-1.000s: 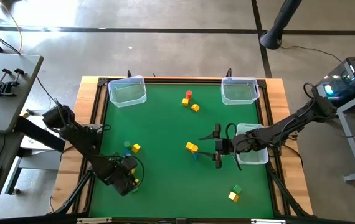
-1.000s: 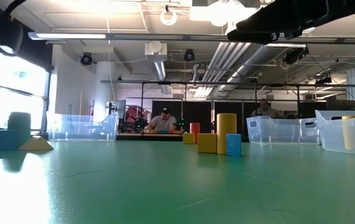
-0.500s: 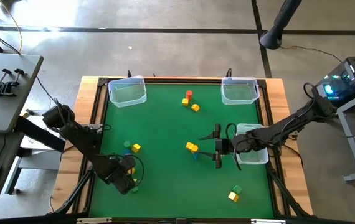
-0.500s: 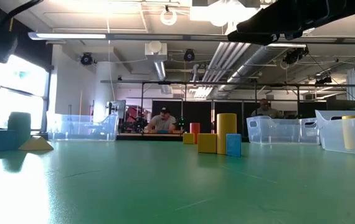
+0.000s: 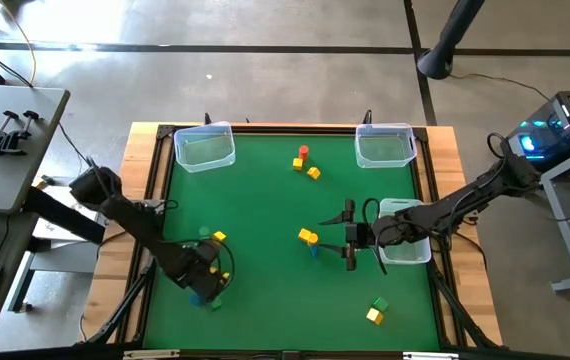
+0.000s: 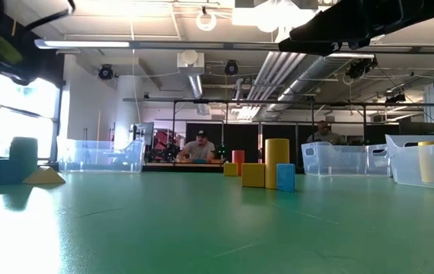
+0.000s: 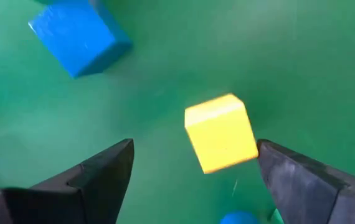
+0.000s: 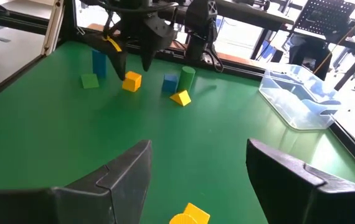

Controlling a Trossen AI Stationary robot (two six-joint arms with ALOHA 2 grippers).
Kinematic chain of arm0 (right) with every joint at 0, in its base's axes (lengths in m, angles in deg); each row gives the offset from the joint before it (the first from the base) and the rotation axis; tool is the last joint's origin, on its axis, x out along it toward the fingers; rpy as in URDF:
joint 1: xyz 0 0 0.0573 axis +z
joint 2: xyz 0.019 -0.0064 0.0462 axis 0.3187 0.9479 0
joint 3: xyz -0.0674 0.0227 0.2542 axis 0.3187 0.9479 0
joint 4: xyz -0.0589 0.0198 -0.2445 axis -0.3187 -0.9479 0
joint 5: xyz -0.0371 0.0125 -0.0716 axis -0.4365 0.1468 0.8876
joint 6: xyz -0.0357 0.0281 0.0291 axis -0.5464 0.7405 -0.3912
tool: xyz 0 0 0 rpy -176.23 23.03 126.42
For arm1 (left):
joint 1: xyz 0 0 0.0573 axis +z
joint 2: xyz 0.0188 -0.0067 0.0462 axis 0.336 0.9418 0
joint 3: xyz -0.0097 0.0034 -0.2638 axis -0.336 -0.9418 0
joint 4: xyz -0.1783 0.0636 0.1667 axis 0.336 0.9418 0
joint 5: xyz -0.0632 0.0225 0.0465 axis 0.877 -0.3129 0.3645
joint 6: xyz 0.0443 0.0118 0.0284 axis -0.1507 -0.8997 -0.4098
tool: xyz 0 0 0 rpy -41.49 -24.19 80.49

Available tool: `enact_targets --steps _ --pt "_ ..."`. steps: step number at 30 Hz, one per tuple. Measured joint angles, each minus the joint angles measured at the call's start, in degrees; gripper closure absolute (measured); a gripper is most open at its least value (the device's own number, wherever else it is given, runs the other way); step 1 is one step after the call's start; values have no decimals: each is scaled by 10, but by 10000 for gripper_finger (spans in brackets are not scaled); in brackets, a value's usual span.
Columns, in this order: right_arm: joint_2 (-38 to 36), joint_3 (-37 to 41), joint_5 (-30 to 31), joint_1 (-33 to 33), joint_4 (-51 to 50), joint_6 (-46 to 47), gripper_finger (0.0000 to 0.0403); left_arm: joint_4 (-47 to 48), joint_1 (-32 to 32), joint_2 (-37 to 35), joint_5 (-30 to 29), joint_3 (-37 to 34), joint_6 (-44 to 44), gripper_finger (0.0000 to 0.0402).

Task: Sort blocks by size
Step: Put the yellow cube block into the top left transparent bin

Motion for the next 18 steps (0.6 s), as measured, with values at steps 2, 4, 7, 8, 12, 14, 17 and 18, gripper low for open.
enact_targets --steps 2,4,7,8,12,14,17,18 --pt "0 0 0 0 0 0 153 0 9 0 -6 0 1 76" --pt "0 0 0 0 -1 0 153 0 18 0 -8 0 5 76" --pt "0 0 0 0 -1 0 153 -15 28 0 0 -2 3 76" --pt "0 0 0 0 -1 0 153 -31 30 0 5 -6 0 76" --pt "0 0 0 0 -4 1 153 -95 32 0 29 -33 -4 76" --pt "0 4 0 0 0 2 153 -120 31 0 32 -47 0 80" --pt "0 15 0 0 2 12 153 -126 31 0 35 -55 0 93" --pt "0 18 0 0 4 18 153 -125 31 -1 35 -55 -1 99"
